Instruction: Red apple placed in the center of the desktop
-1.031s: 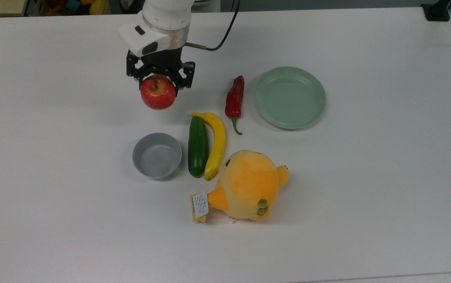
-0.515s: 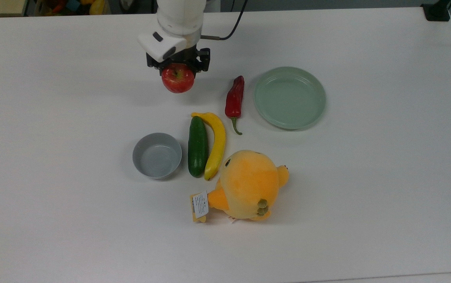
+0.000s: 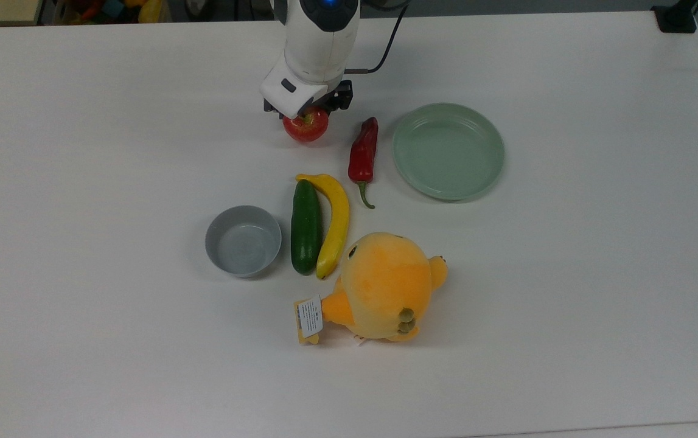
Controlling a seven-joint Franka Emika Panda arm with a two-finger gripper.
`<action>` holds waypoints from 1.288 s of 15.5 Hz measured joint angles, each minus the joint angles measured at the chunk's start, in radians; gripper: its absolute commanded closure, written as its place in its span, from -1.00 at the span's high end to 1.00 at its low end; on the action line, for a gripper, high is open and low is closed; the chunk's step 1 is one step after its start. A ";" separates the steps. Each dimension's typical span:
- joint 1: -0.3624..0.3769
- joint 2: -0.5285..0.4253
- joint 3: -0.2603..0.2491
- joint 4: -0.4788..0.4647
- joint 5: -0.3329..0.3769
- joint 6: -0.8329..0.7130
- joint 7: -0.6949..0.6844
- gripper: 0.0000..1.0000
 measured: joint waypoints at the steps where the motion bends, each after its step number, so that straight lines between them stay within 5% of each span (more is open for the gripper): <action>1: 0.001 0.000 0.000 -0.001 0.000 0.000 -0.001 0.59; 2: 0.000 0.000 0.000 -0.001 0.000 0.000 -0.002 0.96; 3: 0.000 0.000 0.000 -0.001 0.000 0.000 -0.003 1.00; 13: -0.002 -0.007 -0.001 0.001 0.000 0.000 -0.029 1.00; 20: -0.030 -0.119 -0.004 0.097 0.000 -0.162 -0.146 1.00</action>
